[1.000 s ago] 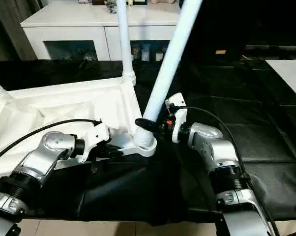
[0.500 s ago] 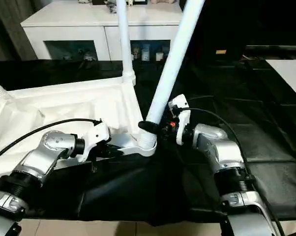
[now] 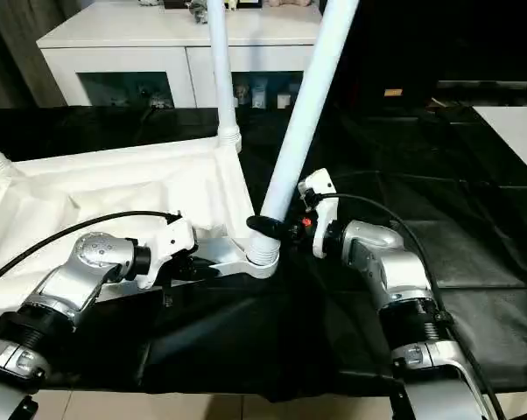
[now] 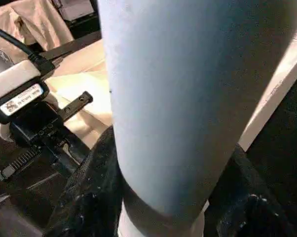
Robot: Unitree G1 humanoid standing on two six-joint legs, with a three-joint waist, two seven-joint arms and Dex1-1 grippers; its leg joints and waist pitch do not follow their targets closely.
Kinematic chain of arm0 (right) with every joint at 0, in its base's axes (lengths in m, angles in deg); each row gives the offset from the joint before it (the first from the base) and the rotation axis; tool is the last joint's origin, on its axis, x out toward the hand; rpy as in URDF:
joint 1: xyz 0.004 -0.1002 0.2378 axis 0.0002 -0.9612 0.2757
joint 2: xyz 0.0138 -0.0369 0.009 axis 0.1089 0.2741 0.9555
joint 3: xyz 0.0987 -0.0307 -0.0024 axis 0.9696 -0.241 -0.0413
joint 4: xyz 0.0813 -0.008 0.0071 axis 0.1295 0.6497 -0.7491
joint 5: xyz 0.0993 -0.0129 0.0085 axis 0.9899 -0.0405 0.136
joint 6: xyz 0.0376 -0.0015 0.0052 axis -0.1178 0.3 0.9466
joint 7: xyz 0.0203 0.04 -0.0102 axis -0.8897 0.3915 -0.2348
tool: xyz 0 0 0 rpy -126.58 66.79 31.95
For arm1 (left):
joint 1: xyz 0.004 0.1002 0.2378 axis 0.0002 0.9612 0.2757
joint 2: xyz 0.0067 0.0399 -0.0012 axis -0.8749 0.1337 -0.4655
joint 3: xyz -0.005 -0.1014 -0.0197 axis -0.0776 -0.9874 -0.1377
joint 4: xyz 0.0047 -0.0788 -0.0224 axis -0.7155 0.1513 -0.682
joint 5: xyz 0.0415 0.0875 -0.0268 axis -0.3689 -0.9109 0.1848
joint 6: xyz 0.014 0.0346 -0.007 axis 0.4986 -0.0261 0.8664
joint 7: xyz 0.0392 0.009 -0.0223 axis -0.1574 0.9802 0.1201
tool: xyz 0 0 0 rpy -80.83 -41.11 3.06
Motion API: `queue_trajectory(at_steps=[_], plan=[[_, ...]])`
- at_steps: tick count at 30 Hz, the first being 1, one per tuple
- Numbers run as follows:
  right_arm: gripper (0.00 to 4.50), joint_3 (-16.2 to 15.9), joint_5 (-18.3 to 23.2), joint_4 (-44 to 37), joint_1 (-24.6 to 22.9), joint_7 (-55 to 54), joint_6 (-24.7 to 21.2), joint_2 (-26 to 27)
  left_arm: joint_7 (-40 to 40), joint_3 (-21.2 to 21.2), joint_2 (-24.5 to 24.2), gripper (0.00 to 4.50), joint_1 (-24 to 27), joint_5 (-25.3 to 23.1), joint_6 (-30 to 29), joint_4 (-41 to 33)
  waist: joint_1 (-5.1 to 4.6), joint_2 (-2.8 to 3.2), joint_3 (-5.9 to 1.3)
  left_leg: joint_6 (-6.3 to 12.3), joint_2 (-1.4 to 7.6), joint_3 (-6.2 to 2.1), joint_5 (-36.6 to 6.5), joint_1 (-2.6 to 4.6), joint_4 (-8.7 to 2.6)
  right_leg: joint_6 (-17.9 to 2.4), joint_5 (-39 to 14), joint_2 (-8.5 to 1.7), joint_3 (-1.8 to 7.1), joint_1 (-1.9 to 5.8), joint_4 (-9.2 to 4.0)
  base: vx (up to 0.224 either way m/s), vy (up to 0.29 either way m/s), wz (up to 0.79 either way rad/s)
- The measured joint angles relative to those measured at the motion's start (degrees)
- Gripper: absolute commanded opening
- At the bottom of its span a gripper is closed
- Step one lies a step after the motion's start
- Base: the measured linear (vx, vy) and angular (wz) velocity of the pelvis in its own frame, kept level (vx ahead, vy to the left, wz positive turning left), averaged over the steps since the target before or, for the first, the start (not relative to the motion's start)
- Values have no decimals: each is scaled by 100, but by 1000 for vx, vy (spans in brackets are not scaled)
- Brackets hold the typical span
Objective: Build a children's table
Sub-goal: Insert table leg to table base
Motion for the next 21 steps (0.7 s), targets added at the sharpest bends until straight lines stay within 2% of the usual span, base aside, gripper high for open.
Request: queue_trajectory(at_steps=[4,12,15,21], plan=[[184,-78,-88,-244,-154,-112,125,2,0,0,-3,0,0,0,0,7,-4,2,-1,-1,0,0,0,1,-1,0,0,0,0,1,0,0,0,0],[184,-285,-431,-1322,-728,-488,230,-80,-35,21,4,0,0,2,11,3,30,15,-10,-3,-1,1,1,5,-42,1,-1,2,-2,3,-32,0,0,0],[184,-470,-628,-1722,-903,-595,232,-189,-47,59,13,0,1,13,55,6,57,33,-22,-6,-2,3,3,8,-66,2,1,3,-5,9,-56,0,0,0],[184,-785,-943,-2009,-847,-600,145,-331,-59,61,20,0,0,11,69,42,64,26,-37,-6,-2,5,4,12,-76,2,1,4,-6,12,-62,0,0,0]])
